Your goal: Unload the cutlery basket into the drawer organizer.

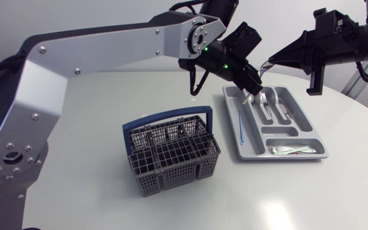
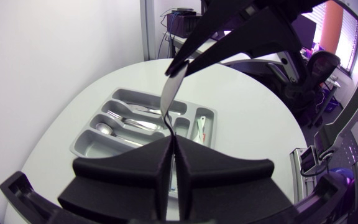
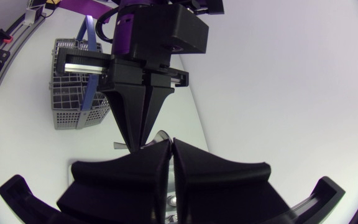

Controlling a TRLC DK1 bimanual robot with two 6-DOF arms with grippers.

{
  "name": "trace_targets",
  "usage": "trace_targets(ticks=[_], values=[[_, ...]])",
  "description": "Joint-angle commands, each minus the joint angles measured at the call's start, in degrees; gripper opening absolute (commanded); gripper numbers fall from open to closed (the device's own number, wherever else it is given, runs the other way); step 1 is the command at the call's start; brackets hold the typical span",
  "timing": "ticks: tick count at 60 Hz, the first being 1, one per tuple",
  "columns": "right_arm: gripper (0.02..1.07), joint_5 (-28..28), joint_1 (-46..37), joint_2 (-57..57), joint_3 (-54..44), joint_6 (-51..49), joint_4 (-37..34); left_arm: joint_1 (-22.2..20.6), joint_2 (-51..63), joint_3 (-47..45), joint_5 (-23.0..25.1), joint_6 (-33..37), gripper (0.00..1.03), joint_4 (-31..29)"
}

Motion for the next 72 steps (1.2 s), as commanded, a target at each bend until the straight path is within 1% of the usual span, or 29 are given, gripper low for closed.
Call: trace_targets(ticks=[1, 4, 5, 6, 7, 8, 9, 14, 18, 22, 26, 30, 34, 40, 49, 61, 68, 72], values=[[0.13, -0.7, -0.8, 0.3, -0.1, 1.4, 1.0, -0.6, -0.7, -2.0, 0.1, 0.2, 0.03, -0.5], [0.22, -0.7, -1.1, 0.3, -0.3, 1.6, 1.5, -0.6, -0.7, -2.0, 0.1, 0.2, 0.03, -0.5], [0.28, -0.7, -1.2, 0.3, -0.4, 2.0, 1.7, -0.6, -0.7, -2.0, 0.1, 0.2, 0.03, -0.5], [0.38, -0.7, -1.4, 0.3, -0.5, 2.7, 2.4, -0.6, -0.7, -2.1, 0.1, 0.2, 0.03, -0.5], [0.41, -0.7, -1.4, 0.3, -0.5, 2.9, 2.6, -0.5, -0.7, -2.1, 0.1, 0.1, 0.03, -0.5], [0.51, -0.7, -1.7, 0.3, -0.5, 3.6, 3.3, -0.5, -0.7, -2.1, 0.1, 0.0, 0.03, -0.5], [0.56, -0.7, -1.9, 0.3, -0.5, 4.2, 4.0, -0.5, -0.7, -2.1, 0.1, -0.1, 0.03, -0.5], [0.67, -0.7, -2.6, 0.3, -0.9, 6.4, 6.3, -0.5, -0.7, -2.1, 0.1, -0.4, 0.03, -0.5], [0.71, -0.6, -2.9, 0.2, -1.4, 7.2, 7.5, -0.5, -0.7, -2.4, 0.1, -0.5, 0.03, -0.4], [0.77, -0.4, -3.3, 0.2, -1.6, 9.9, 10.1, -0.4, -0.7, -2.4, 0.1, -1.2, 0.03, -0.1], [0.78, -0.3, -3.9, 0.3, -1.7, 14.2, 13.2, -0.2, -0.7, -2.4, 0.0, -2.0, 0.03, 0.4], [0.78, -0.3, -4.3, 0.3, -2.7, 16.2, 15.6, 0.0, -0.7, -2.4, 0.0, -2.6, 0.03, 0.5], [0.78, 0.5, -4.6, 0.3, -3.5, 19.8, 19.8, 0.0, -0.7, -2.6, -0.1, -2.7, 0.03, 0.6], [0.78, 1.0, -5.4, 0.4, -3.3, 24.5, 23.0, 0.1, -0.9, -3.2, -0.2, -3.0, 0.03, 1.2], [0.78, 0.8, -5.6, -0.9, -5.6, 25.6, 24.8, -0.3, -0.9, -4.1, -0.2, -2.9, 0.03, 1.6], [0.78, 0.7, -5.1, -0.8, -3.8, 26.7, 24.9, -0.8, -0.7, -4.4, -0.2, -2.5, 0.03, 1.6], [0.78, 0.7, -4.7, -0.9, -3.4, 26.7, 24.5, -0.9, -0.7, -5.0, -0.2, -2.2, 0.03, 1.6], [0.78, 0.6, -4.2, -1.0, -2.7, 26.8, 22.9, -0.6, -0.6, -4.9, -0.3, -2.2, 0.03, 1.6]])
